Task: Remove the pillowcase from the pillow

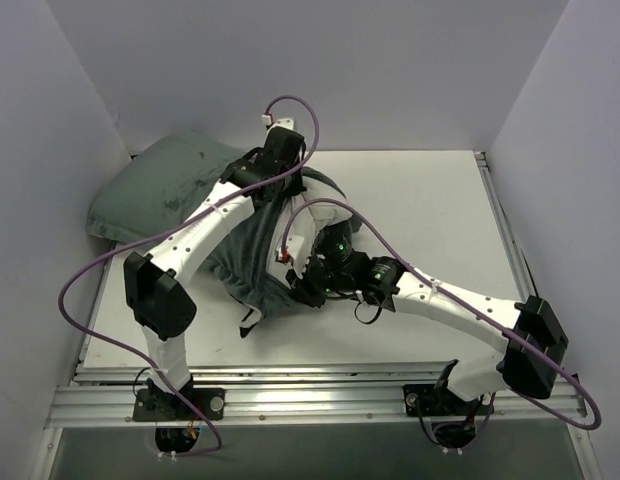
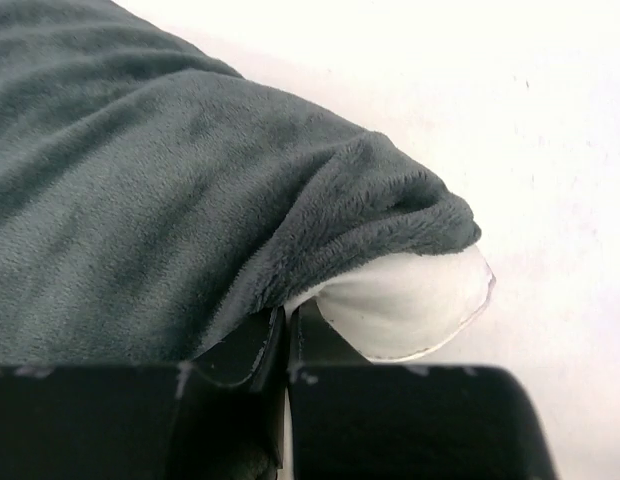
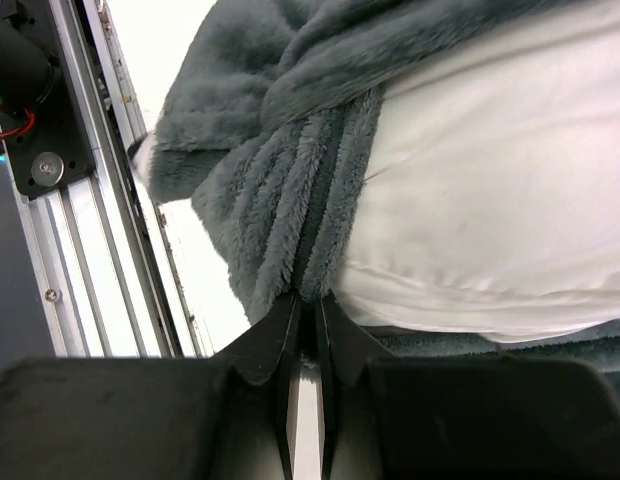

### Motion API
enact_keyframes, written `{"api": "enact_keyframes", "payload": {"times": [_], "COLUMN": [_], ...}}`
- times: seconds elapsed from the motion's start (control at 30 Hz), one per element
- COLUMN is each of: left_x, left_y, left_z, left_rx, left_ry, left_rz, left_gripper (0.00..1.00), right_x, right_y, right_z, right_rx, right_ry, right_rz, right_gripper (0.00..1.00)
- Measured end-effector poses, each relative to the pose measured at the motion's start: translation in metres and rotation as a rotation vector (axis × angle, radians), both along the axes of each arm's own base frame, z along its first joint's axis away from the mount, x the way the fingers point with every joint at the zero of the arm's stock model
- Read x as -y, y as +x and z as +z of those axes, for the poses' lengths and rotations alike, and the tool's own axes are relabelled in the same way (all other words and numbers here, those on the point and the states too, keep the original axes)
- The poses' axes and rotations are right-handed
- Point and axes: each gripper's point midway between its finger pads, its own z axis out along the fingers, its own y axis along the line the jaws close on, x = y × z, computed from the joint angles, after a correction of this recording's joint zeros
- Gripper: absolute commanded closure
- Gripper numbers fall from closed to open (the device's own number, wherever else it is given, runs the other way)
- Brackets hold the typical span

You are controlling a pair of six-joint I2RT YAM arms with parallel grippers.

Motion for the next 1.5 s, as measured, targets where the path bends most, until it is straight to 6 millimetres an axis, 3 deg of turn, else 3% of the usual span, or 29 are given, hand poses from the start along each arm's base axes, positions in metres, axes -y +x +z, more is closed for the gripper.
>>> {"api": "enact_keyframes", "payload": {"times": [0.23, 0.4, 0.73, 0.93, 1.03, 1.07, 1.17, 1.2, 1.23, 1.27, 1.33, 1.5], "left_x": [-0.004, -0.004, -0.013, -0.010, -0.007, -0.006, -0.004, -0.003, -0.003, -0.002, -0.003, -0.012], "left_y": [0.009, 0.013, 0.047, 0.037, 0.022, 0.016, 0.000, -0.005, -0.007, -0.009, -0.011, -0.011], "left_z": [0.005, 0.009, 0.070, 0.059, 0.050, 0.048, 0.045, 0.043, 0.044, 0.045, 0.048, 0.078], "left_rx": [0.021, 0.022, 0.156, 0.126, 0.097, 0.089, 0.086, 0.087, 0.097, 0.106, 0.126, 0.210], "left_ry": [-0.017, -0.065, -0.130, -0.175, -0.210, -0.224, -0.269, -0.280, -0.290, -0.297, -0.310, -0.342], "left_rz": [0.060, 0.120, 0.256, 0.240, 0.196, 0.180, 0.127, 0.110, 0.094, 0.079, 0.057, 0.030], "left_gripper": [0.98, 0.98, 0.98, 0.98, 0.98, 0.98, 0.96, 0.91, 0.76, 0.69, 0.48, 0.24], "right_x": [0.008, 0.011, 0.010, 0.014, 0.019, 0.022, 0.029, 0.034, 0.037, 0.040, 0.042, 0.040], "right_y": [-0.006, -0.008, -0.009, -0.011, -0.013, -0.013, -0.012, -0.013, -0.013, -0.013, -0.011, -0.002], "right_z": [0.006, -0.012, -0.010, -0.011, -0.016, -0.017, -0.014, -0.012, -0.009, -0.005, 0.007, 0.036], "right_rx": [0.011, -0.030, -0.064, -0.106, -0.149, -0.161, -0.206, -0.224, -0.238, -0.247, -0.255, -0.242], "right_ry": [0.052, 0.043, 0.069, 0.073, 0.054, 0.051, 0.049, 0.048, 0.051, 0.055, 0.074, 0.131], "right_rz": [-0.023, -0.057, -0.093, -0.145, -0.174, -0.185, -0.217, -0.226, -0.235, -0.240, -0.251, -0.277], "right_gripper": [1.00, 1.00, 1.00, 0.99, 0.82, 0.67, 0.46, 0.36, 0.31, 0.26, 0.22, 0.14]}}
